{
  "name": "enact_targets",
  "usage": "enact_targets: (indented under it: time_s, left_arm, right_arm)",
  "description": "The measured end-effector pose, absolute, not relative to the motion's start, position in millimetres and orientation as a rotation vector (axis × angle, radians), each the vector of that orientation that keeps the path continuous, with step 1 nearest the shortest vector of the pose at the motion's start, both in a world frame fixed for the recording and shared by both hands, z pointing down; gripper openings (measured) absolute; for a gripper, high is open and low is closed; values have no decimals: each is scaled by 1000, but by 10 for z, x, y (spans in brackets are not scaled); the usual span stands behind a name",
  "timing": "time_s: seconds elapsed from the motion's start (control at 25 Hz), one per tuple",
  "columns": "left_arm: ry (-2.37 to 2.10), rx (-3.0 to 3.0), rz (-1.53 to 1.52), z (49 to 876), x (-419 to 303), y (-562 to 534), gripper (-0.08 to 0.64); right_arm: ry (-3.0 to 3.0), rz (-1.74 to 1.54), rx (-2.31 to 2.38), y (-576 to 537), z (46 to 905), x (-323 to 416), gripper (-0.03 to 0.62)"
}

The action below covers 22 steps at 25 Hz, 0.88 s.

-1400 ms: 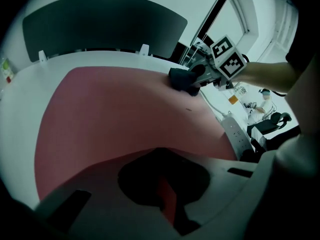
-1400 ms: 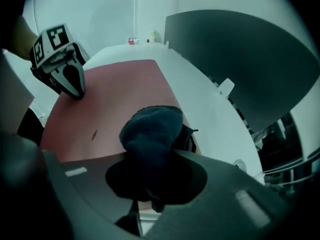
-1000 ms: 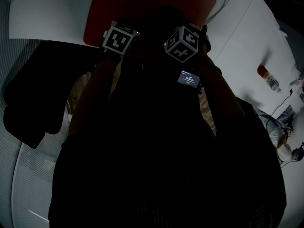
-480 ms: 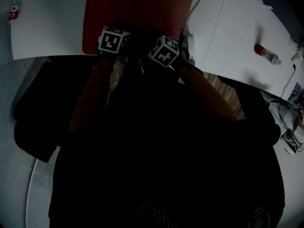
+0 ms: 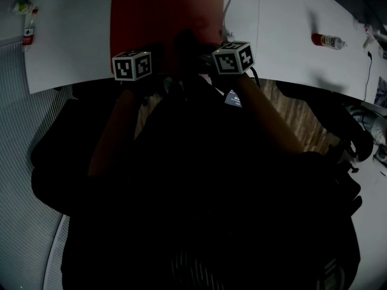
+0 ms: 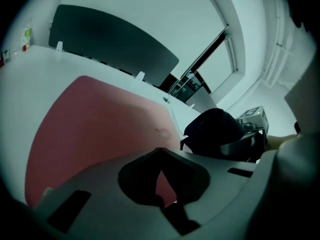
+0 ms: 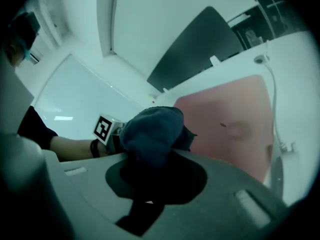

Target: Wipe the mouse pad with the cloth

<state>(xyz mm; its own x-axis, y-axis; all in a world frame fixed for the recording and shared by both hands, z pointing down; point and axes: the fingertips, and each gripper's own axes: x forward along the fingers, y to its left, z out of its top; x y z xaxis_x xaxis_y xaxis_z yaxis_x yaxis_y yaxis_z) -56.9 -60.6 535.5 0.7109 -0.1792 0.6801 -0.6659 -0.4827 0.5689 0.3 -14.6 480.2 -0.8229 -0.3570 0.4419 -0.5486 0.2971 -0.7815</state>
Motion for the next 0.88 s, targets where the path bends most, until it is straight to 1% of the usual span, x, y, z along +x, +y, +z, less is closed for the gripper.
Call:
enact_targets:
  time_s: [0.4,0.68,0.88]
  left_arm:
    - [-390,2257,426,3854,-389,-383,8]
    - [-350,2427,273,2939,-292,-335,8]
    - [-301,2612,179,2264,-114,-330,8]
  right_arm:
    - [-2585,1261,1046,-73,3409,604,66]
    - [-2665,1128,1212,35,2786,890,66]
    - [-2696,933,1316,79,2337,919,64]
